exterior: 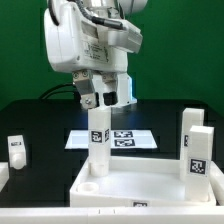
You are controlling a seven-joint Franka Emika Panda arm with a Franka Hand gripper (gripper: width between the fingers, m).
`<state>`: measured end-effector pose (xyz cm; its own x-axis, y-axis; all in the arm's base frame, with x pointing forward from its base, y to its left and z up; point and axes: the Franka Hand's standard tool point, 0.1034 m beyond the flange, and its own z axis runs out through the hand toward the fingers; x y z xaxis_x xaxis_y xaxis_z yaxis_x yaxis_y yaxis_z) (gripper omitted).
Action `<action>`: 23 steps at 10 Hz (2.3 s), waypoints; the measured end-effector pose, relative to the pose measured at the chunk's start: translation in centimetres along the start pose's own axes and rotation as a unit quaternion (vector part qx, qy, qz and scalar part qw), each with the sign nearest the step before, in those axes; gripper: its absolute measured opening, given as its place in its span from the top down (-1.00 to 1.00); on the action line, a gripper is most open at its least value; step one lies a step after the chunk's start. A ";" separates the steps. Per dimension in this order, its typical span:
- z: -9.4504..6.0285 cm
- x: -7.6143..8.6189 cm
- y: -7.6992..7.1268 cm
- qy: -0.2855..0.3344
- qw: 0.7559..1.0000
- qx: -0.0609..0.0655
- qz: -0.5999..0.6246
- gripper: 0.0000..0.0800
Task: Assemble desk
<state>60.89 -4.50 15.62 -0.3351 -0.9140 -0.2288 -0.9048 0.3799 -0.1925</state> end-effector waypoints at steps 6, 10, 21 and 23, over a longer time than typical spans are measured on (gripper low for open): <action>0.7 7.3 1.8 0.039 0.995 -0.023 -0.093 -0.62; 0.9 7.5 1.8 0.046 0.992 0.001 -0.121 -0.62; 1.5 17.0 5.2 0.055 0.972 -0.019 -0.227 -0.62; 1.6 17.3 5.2 0.082 0.939 -0.041 -0.331 -0.62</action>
Offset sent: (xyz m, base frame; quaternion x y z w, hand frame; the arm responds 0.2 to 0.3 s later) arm -0.0451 -0.0544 -0.0273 0.0007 0.0058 -0.1736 0.9848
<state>50.81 -18.14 9.18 0.2791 -0.9580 0.0663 -0.9437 -0.2864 -0.1657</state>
